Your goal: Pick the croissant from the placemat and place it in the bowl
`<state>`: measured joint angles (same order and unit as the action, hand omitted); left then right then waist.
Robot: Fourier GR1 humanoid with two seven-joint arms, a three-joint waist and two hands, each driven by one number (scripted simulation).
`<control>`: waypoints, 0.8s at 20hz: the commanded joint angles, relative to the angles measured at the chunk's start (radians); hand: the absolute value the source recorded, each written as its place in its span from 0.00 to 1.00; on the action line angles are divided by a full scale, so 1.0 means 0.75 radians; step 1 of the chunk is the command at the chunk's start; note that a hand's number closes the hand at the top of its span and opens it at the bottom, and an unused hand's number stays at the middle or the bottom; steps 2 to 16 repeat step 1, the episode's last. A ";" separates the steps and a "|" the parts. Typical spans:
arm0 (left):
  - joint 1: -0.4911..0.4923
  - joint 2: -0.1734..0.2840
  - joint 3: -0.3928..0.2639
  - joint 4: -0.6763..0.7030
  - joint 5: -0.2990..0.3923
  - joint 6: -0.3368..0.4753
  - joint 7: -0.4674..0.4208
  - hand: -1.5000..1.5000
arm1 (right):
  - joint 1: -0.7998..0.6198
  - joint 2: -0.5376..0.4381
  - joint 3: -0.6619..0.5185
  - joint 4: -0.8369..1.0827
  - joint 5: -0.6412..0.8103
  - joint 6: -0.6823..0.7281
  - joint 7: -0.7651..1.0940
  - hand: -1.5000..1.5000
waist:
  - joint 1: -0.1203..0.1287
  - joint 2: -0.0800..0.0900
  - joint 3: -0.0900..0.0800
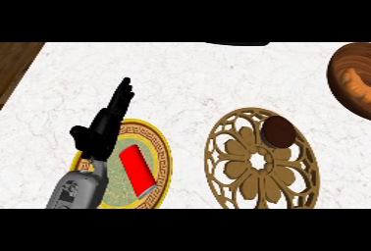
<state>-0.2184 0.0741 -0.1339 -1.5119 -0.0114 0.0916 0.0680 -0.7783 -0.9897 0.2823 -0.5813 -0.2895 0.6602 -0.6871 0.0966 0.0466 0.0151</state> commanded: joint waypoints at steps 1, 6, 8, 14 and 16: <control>-0.004 0.005 0.011 -0.015 0.009 0.000 0.011 0.50 | 0.025 -0.010 0.009 0.013 -0.039 0.336 -0.195 0.00 | 0.002 0.001 0.003; -0.004 0.005 0.011 -0.015 0.009 0.000 0.011 0.50 | 0.025 -0.010 0.009 0.013 -0.039 0.336 -0.195 0.00 | 0.002 0.001 0.003; -0.004 0.005 0.011 -0.015 0.009 0.000 0.011 0.50 | 0.025 -0.010 0.009 0.013 -0.039 0.336 -0.195 0.00 | 0.002 0.001 0.003; -0.004 0.005 0.011 -0.015 0.009 0.000 0.011 0.50 | 0.025 -0.010 0.009 0.013 -0.039 0.336 -0.195 0.00 | 0.002 0.001 0.003; -0.004 0.005 0.011 -0.015 0.009 0.000 0.011 0.50 | 0.025 -0.010 0.009 0.013 -0.039 0.336 -0.195 0.00 | 0.002 0.001 0.003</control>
